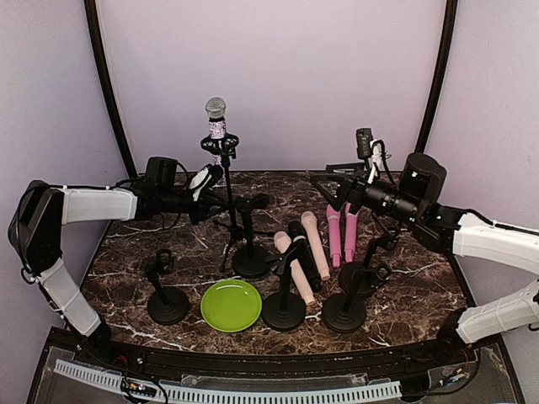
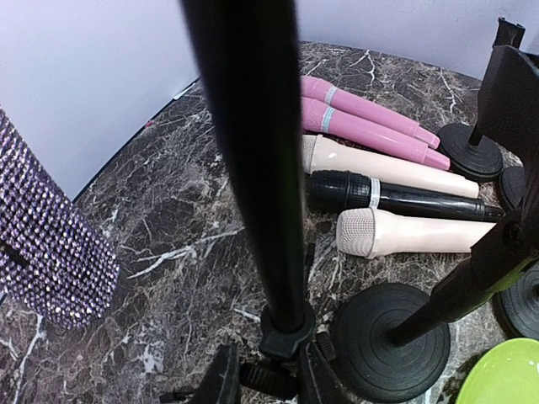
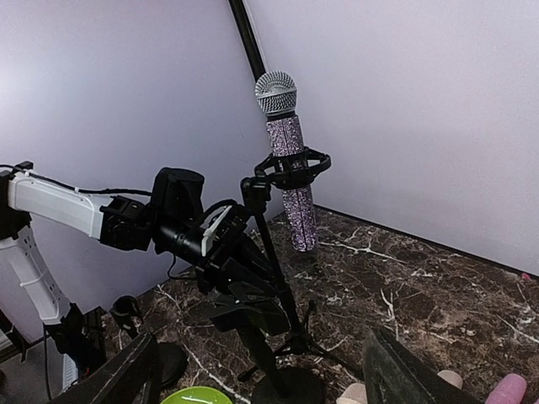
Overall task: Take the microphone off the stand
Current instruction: Hold the microphone stand with the microphone at the center of the board.
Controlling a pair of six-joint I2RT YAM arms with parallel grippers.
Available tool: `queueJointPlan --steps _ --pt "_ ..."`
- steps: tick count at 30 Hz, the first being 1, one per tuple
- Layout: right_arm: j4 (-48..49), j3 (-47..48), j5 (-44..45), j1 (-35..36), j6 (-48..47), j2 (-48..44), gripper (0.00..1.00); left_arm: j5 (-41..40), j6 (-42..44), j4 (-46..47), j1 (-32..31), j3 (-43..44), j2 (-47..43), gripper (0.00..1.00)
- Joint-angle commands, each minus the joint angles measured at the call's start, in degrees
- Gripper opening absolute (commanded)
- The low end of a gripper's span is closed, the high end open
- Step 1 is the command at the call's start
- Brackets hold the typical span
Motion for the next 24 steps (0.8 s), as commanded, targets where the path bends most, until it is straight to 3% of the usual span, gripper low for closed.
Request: queueJointPlan --steps 1,16,24 --pt "-4.09 7.78 5.15 4.22 -2.86 4.8 0.82 4.3 -5.14 -7.12 -0.35 2.82 0.51 0.0" --pt "-21.68 38.58 25.34 16.07 -7.62 29.85 0.83 6.92 -13.05 -9.61 -0.35 3.9 0.32 0.02" --pt "-26.9 51.58 29.39 17.37 -8.79 40.66 0.78 7.5 -18.22 -7.16 -0.35 2.25 -0.55 0.05"
